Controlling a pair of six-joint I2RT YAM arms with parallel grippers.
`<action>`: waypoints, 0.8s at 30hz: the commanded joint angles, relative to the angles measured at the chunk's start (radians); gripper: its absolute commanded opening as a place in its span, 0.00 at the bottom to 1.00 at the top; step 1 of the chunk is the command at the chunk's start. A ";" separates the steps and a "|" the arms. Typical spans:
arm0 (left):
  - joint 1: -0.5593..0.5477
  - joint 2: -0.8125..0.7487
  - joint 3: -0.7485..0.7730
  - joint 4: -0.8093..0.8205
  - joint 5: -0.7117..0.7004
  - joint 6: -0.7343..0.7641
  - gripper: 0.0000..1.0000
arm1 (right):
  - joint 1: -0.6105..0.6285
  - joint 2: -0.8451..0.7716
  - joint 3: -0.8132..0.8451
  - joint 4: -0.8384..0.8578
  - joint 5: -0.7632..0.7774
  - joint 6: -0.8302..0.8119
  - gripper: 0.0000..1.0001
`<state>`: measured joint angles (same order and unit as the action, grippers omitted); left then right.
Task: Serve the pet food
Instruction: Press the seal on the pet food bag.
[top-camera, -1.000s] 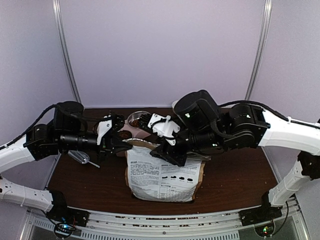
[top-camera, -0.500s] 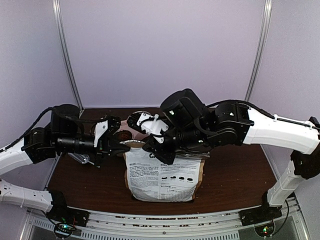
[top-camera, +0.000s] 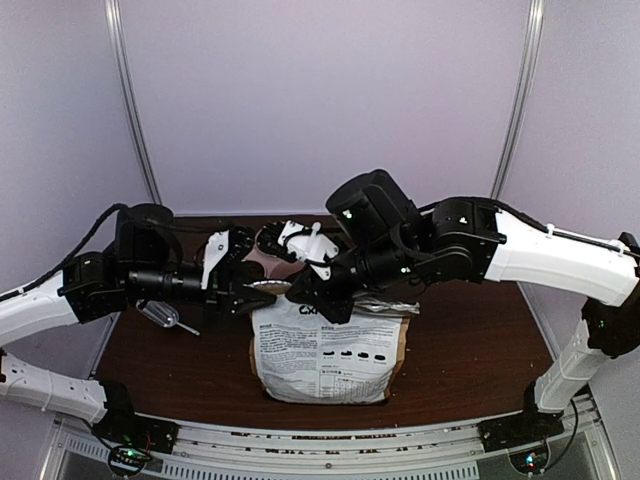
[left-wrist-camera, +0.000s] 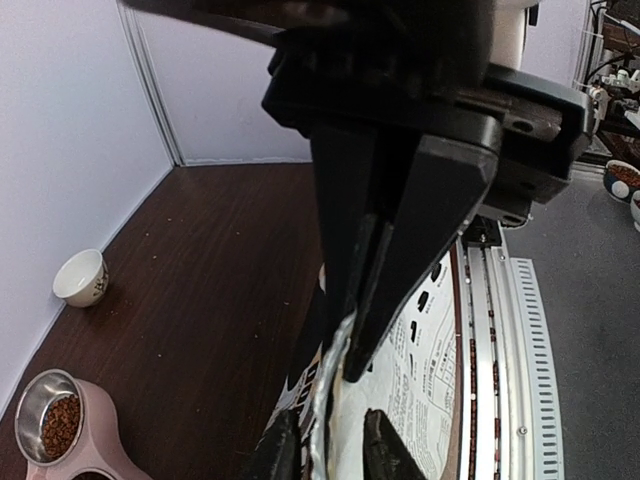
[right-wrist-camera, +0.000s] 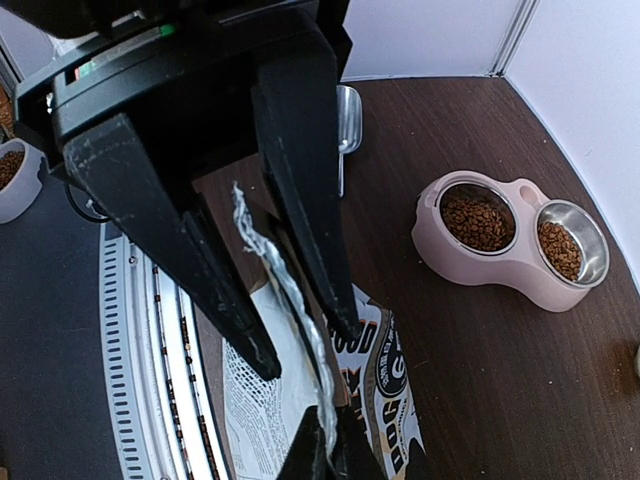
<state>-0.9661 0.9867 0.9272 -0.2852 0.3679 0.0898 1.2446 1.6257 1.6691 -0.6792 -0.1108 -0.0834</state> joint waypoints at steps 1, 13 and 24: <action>-0.002 0.014 0.024 0.085 0.035 -0.013 0.21 | -0.005 -0.040 0.011 0.054 -0.041 0.013 0.00; -0.002 0.029 0.010 0.113 0.056 -0.026 0.00 | -0.011 -0.044 0.000 0.058 -0.027 0.014 0.00; -0.002 -0.019 -0.016 0.130 0.003 -0.032 0.00 | -0.011 -0.051 -0.008 -0.043 0.110 -0.038 0.19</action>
<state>-0.9657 1.0019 0.9157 -0.2340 0.3809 0.0719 1.2346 1.6215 1.6688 -0.6872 -0.0792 -0.0944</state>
